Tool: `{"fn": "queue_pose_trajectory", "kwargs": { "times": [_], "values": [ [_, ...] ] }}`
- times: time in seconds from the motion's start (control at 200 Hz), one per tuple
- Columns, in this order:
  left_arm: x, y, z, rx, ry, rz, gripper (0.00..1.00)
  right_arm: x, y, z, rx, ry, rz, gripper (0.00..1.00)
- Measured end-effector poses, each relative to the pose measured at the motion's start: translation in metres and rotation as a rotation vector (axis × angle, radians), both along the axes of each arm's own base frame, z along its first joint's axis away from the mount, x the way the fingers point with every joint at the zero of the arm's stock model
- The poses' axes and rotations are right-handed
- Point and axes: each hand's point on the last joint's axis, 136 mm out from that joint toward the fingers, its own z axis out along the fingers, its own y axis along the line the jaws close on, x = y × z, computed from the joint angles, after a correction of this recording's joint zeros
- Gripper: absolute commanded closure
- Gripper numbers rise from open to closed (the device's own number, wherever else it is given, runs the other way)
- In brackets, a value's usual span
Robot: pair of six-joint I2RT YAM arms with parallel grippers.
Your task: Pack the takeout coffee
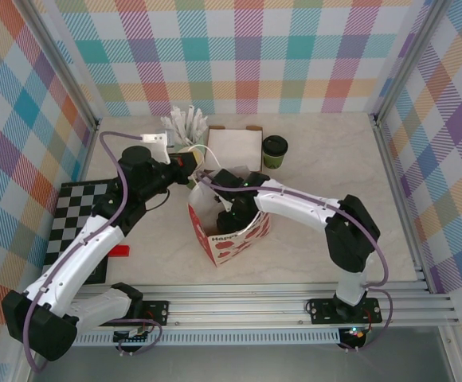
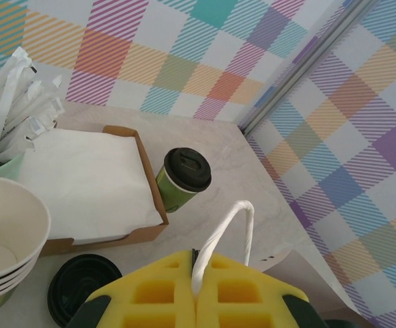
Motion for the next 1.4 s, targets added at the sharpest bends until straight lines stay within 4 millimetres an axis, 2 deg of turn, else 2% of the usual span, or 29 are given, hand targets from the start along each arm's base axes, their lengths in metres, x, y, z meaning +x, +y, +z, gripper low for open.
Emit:
{"fn": "queue_pose_trajectory", "kwargs": {
  "times": [0.115,0.18,0.36,0.785,0.975,1.115,1.225,1.4],
  "values": [
    [0.0,0.0,0.0,0.005,0.003,-0.001,1.0,-0.003,-0.004,-0.009,-0.017,0.006,0.006,0.8],
    [-0.001,0.0,-0.001,0.008,0.01,-0.001,1.0,-0.006,-0.009,-0.016,-0.036,0.02,0.007,0.83],
    [0.0,0.0,-0.001,0.012,0.017,-0.001,1.0,-0.012,-0.014,-0.043,-0.086,0.057,0.014,0.83],
    [0.0,-0.002,-0.001,0.04,0.009,-0.018,1.0,-0.004,-0.02,-0.04,-0.143,-0.013,0.022,0.79],
    [-0.001,-0.003,-0.002,0.056,0.004,-0.03,1.0,-0.019,-0.01,-0.033,-0.077,0.043,0.083,0.8],
    [-0.001,-0.003,-0.002,0.061,0.01,-0.034,1.0,-0.028,-0.004,-0.035,-0.042,0.089,0.097,0.8],
    [-0.002,-0.003,-0.003,0.064,0.013,-0.034,1.0,-0.024,-0.01,-0.045,-0.09,0.082,0.065,0.8],
    [-0.002,-0.004,-0.001,0.075,0.003,-0.045,1.0,-0.009,-0.023,-0.043,-0.191,-0.017,0.011,0.79]
  ]
}}
